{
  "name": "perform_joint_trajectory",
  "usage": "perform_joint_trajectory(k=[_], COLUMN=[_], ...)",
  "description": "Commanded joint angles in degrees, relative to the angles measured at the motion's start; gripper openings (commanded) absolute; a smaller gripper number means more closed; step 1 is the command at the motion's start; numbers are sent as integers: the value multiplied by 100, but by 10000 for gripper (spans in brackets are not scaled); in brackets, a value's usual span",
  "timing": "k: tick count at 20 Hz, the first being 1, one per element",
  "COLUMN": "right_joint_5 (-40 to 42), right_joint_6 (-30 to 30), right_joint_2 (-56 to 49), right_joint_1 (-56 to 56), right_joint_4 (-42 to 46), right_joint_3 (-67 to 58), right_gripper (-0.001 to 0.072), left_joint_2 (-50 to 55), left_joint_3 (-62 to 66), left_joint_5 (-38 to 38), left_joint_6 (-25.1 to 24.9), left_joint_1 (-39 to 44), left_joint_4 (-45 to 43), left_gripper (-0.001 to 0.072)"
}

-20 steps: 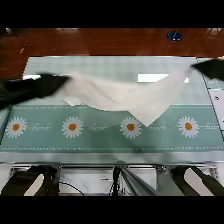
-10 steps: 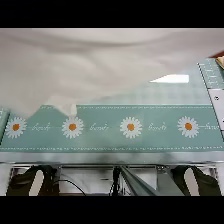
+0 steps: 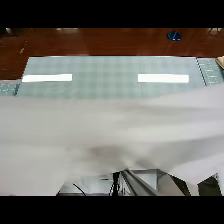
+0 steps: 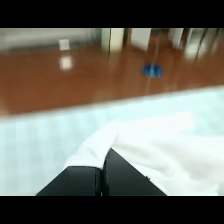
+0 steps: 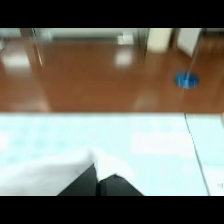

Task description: Fold the shirts.

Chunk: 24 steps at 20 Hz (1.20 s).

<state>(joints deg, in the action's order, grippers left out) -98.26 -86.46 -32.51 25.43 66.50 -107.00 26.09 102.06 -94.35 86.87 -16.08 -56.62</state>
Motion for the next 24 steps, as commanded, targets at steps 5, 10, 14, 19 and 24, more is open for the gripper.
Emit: perform_joint_trajectory(k=[5, 10, 14, 19, 24], right_joint_5=[286, 2973, 4590, 5928, 7355], right_joint_6=[138, 328, 339, 334, 334], right_joint_2=[-199, -1609, -3110, -4227, -4500], right_joint_1=[-186, -1224, -1792, -1875, -1875], right_joint_4=[-7, 332, 365, 260, 262], right_joint_3=[3849, 4463, 4461, 4461, 4461], right_gripper=[23, 24, 24, 25, 25], left_joint_2=[-85, 1368, 3211, 4548, 5012], left_joint_3=[-4116, -5222, -5160, -4688, -4354], left_joint_5=[133, 2490, 3150, 4225, 6199], left_joint_6=[-393, -1838, -2592, -3274, -3519], left_joint_1=[-68, 98, 616, 901, 1349], left_joint_4=[509, 1598, 1637, 1639, 1639], left_gripper=[23, 23, 24, 24, 24])
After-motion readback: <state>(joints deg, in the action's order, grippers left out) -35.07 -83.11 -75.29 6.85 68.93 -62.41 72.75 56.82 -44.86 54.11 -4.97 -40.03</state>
